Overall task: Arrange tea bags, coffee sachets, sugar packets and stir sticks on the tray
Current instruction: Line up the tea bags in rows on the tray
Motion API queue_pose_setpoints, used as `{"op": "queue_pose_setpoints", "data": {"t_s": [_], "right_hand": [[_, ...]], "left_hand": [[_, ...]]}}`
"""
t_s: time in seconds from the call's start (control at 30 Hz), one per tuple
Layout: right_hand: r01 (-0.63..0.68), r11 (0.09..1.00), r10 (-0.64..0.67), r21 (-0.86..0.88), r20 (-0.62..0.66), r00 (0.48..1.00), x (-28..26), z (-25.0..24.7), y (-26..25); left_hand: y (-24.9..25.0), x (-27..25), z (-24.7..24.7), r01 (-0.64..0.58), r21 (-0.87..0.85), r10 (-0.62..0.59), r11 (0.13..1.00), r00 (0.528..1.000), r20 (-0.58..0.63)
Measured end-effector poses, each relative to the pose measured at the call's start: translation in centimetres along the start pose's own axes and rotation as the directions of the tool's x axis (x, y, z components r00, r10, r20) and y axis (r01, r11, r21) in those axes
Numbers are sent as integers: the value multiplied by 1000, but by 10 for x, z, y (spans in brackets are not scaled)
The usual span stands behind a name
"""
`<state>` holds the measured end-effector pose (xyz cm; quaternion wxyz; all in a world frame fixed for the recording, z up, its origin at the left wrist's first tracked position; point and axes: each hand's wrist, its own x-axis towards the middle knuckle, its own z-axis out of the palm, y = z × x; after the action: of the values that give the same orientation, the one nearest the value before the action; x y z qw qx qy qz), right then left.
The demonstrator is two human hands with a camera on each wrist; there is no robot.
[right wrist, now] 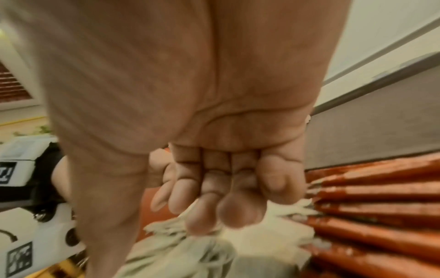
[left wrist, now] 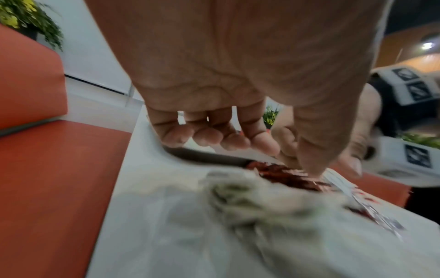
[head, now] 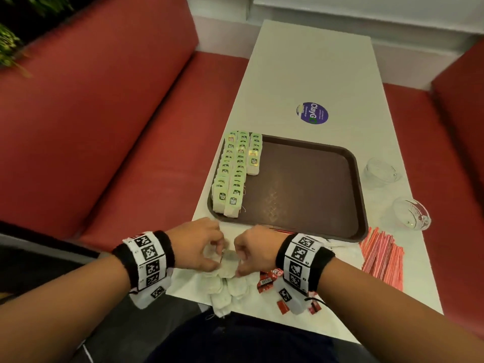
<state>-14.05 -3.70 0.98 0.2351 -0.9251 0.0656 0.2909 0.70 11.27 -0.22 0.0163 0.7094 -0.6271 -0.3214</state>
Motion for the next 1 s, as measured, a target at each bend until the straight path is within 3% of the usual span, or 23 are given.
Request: {"op": "queue_pose_setpoints", "data": {"t_s": [0.23, 0.43, 0.6, 0.8, 1.0], "right_hand": [[-37, 987, 62, -157, 153, 986, 1, 23, -23], [-83, 949, 109, -305, 69, 992, 6, 25, -30], [-130, 956, 132, -264, -10, 991, 8, 14, -21], [-172, 983, 169, -63, -50, 984, 6, 3, -10], [-105, 987, 92, -122, -108, 990, 18, 7, -2]], "left_hand": [[6, -19, 49, 14, 115, -17, 993, 999, 27], [5, -1, 50, 7, 132, 5, 991, 996, -92], [-3, 18, 38, 22, 105, -9, 994, 992, -128], [-8, 23, 21, 48, 85, -44, 995, 998, -54], [-20, 21, 8, 94, 122, -89, 988, 995, -47]]}}
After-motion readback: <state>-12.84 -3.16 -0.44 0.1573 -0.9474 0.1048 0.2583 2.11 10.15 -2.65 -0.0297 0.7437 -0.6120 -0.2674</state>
